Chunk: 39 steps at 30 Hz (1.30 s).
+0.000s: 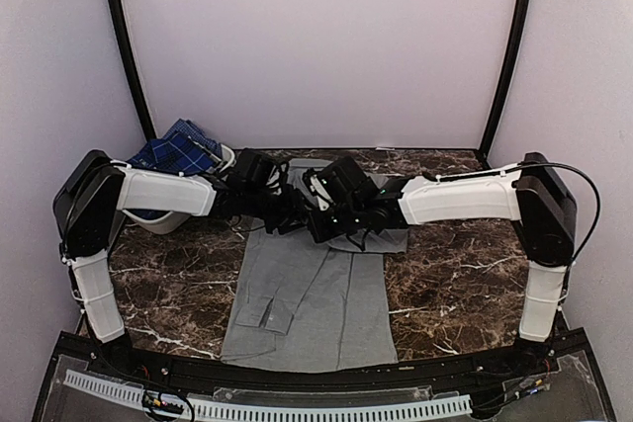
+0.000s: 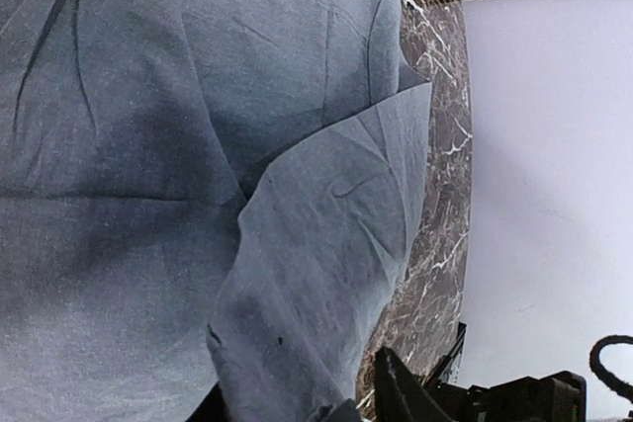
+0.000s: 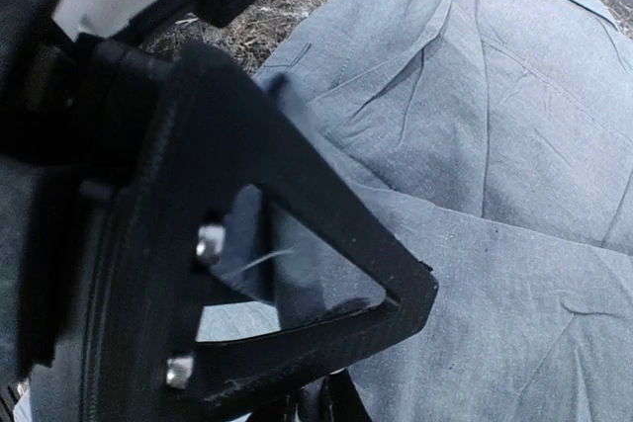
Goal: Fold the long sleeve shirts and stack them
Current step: Pass from the right arm to the left, then pick up the corner of the shirt from the corner of the board.
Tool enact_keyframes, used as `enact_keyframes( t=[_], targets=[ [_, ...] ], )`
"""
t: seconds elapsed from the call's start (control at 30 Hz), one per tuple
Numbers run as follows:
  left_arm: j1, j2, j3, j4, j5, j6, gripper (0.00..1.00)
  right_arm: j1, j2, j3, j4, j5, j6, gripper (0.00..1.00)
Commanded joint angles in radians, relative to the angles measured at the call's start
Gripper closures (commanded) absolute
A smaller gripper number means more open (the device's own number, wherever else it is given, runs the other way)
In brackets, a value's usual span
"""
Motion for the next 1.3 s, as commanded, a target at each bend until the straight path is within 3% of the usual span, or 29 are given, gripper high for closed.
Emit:
enact_keyframes(
  t=[0.0,0.03,0.1,0.2,0.37,0.5,0.87,1.1,1.27],
  targets=[
    [0.004,-0.005,0.031,-0.059,-0.018,0.036,0.68,0.009,0.010,0.021,-0.016,0.039,-0.040,0.91],
    [0.003,-0.006,0.031,-0.063,-0.022,0.041,0.81,0.008,0.008,0.020,-0.016,0.039,-0.043,0.90],
    [0.003,-0.006,0.034,-0.073,-0.027,0.052,0.96,0.009,0.003,0.022,-0.024,0.044,-0.048,0.88],
    [0.003,-0.010,0.057,-0.100,-0.038,0.087,1.00,0.008,-0.022,0.006,-0.039,0.086,-0.053,0.78],
    [0.016,-0.044,0.123,-0.175,-0.108,0.164,1.00,-0.028,-0.132,-0.065,-0.055,0.130,-0.035,0.47],
    [0.048,-0.083,0.184,-0.237,-0.149,0.245,1.00,-0.100,-0.248,-0.156,-0.042,0.109,0.008,0.34],
    [0.142,-0.181,0.340,-0.423,-0.262,0.422,1.00,-0.272,-0.415,-0.384,-0.030,0.081,0.138,0.34],
    [0.233,-0.223,0.404,-0.538,-0.310,0.478,1.00,-0.266,-0.427,-0.472,-0.047,-0.004,0.177,0.37],
    [0.298,-0.243,0.417,-0.575,-0.311,0.497,1.00,-0.193,-0.439,-0.519,-0.099,-0.013,0.205,0.37]
  ],
)
